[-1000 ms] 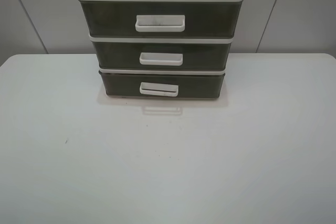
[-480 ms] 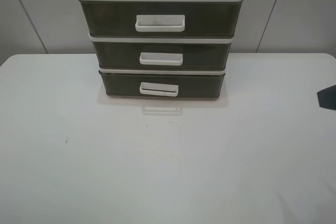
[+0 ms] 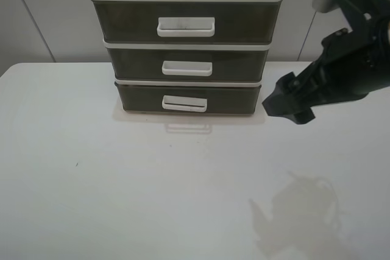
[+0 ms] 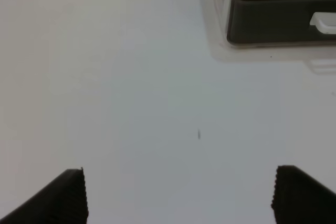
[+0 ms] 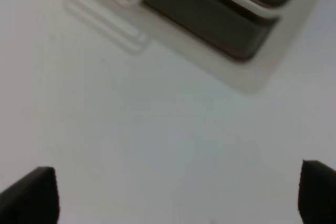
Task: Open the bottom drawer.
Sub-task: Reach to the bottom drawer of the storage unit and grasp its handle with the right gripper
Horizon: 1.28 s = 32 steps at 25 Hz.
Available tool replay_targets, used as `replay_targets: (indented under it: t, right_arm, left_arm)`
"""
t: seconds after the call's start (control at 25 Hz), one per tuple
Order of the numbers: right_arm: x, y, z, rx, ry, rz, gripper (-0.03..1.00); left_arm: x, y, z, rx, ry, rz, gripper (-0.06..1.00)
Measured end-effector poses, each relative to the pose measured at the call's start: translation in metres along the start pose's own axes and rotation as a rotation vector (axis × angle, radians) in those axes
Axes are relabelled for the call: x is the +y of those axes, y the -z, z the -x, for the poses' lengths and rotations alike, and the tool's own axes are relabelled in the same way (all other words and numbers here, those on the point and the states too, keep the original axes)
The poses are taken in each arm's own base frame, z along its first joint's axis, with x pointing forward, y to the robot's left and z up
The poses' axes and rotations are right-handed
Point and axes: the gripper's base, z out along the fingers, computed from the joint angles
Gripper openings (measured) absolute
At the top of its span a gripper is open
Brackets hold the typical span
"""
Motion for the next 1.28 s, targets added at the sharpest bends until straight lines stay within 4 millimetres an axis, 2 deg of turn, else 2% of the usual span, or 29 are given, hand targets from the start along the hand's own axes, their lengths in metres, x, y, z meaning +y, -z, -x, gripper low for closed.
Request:
replay_targets:
  t: [0.12,0.24,0.36,0.48,0.6,0.88,1.0,1.28]
  right_arm:
    - [0.014,-0.018,0.015,-0.117,0.106,0.023,0.79]
    - [0.02,-0.041,0.019,-0.233,0.249,0.018,0.79]
    - [0.028,-0.072,0.012,-0.285,0.376,0.04,0.79]
    - [0.034,-0.106,-0.003,-0.261,0.555,0.056,0.79]
    - [0.036,-0.129,-0.01,-0.25,0.688,0.049,0.79]
    - [0.032,-0.16,-0.019,-0.224,0.926,-0.055,0.79]
    - [0.031,-0.17,-0.021,-0.193,0.94,-0.086,0.79]
    - [0.047,-0.185,0.0,-0.148,0.985,0.002,0.79]
  left_arm:
    - [0.0,0.0,0.0,0.0,0.0,0.0,0.72]
    - [0.0,0.0,0.0,0.0,0.0,0.0,0.72]
    - [0.0,0.0,0.0,0.0,0.0,0.0,0.72]
    - [0.0,0.0,0.0,0.0,0.0,0.0,0.72]
    - [0.0,0.0,0.0,0.0,0.0,0.0,0.72]
    - [0.0,0.0,0.0,0.0,0.0,0.0,0.72]
    - [0.0,0.0,0.0,0.0,0.0,0.0,0.72]
    - [0.0,0.0,0.0,0.0,0.0,0.0,0.72]
